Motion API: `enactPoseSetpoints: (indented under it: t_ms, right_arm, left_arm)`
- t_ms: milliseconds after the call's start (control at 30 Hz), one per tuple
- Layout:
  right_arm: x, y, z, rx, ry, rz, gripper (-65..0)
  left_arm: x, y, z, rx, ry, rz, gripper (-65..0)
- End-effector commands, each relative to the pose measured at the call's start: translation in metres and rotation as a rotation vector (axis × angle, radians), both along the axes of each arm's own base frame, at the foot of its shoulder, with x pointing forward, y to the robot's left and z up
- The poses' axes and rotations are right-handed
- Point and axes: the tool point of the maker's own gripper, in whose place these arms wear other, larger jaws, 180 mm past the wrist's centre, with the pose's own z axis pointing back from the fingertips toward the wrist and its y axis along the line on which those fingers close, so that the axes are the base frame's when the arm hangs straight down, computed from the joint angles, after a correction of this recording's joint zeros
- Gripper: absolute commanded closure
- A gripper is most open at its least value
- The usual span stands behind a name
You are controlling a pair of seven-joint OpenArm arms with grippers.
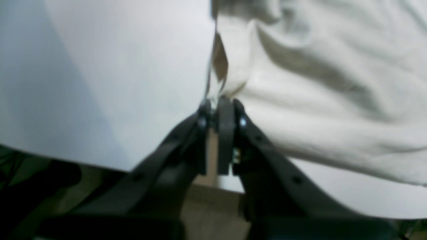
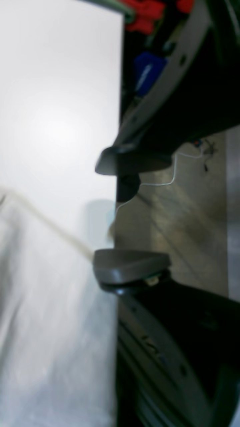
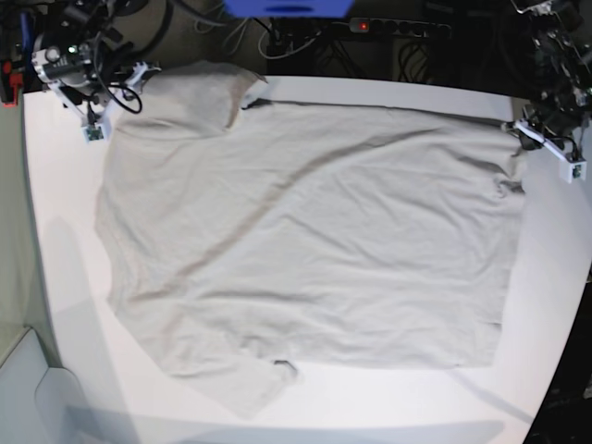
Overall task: Layout the t-shirt on the table in an organized manner, then fold the t-shirt properly
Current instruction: 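Hold the shirt corners with both grippers and pull them taut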
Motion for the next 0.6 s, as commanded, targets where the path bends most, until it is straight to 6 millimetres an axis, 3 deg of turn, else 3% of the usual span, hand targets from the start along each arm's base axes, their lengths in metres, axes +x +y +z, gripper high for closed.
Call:
enactPoseSetpoints:
  t_ms: [0,200,567]
  right_arm:
    - [0.005,0.005,0.004,0.005,-0.021,0.015,-35.8]
    - [0.007,0.031,0.000,0.040,-0.006,0.098,-35.8]
    - [0.004,0.033,-0.005,0.052,0.004,0.098,-35.6]
  left_arm:
    - [0.008,0.004,0.011,0.016,-0.041,-0.006,-0.4]
    - [0.009,0.003,0.011,0.013,-0.042,-0.006,-0.4]
    - [0.008,0.003,0.010,0.011,-0.040,-0.004,-0.4]
